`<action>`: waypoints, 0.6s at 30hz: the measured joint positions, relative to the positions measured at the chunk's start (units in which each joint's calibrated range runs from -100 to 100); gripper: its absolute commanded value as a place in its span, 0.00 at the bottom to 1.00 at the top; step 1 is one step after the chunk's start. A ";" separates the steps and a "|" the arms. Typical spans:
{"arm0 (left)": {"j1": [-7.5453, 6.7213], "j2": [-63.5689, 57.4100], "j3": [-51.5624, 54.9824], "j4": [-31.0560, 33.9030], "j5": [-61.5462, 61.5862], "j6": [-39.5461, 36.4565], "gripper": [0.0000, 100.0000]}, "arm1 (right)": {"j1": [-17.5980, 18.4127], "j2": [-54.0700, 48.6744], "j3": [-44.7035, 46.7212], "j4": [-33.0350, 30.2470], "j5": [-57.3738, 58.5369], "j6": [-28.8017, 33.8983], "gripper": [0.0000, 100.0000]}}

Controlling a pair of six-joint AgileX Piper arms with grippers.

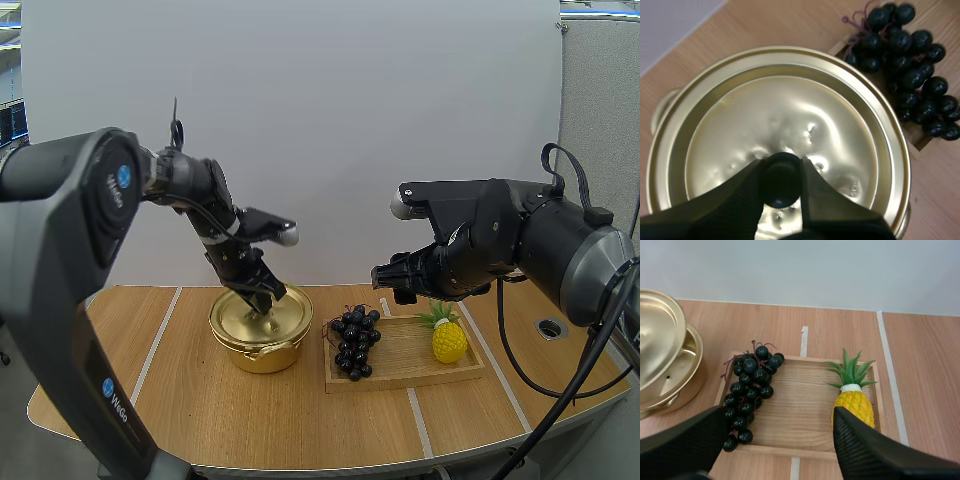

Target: Open the pot, put the grape inside, and close it

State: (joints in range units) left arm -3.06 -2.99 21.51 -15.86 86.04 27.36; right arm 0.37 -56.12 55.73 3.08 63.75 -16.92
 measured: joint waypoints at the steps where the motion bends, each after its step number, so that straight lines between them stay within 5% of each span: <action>1: 0.00 -2.17 -1.43 0.26 0.48 -0.26 0.00 | 0.00 0.00 0.00 0.00 0.00 0.00 1.00; 18: 0.00 -23.07 -31.09 6.16 0.91 -8.27 0.00 | 0.00 0.00 0.00 5.17 -1.21 0.00 1.00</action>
State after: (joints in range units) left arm -3.06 -26.06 -9.58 -9.70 86.95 19.08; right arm 0.37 -56.12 55.73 8.25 62.54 -16.92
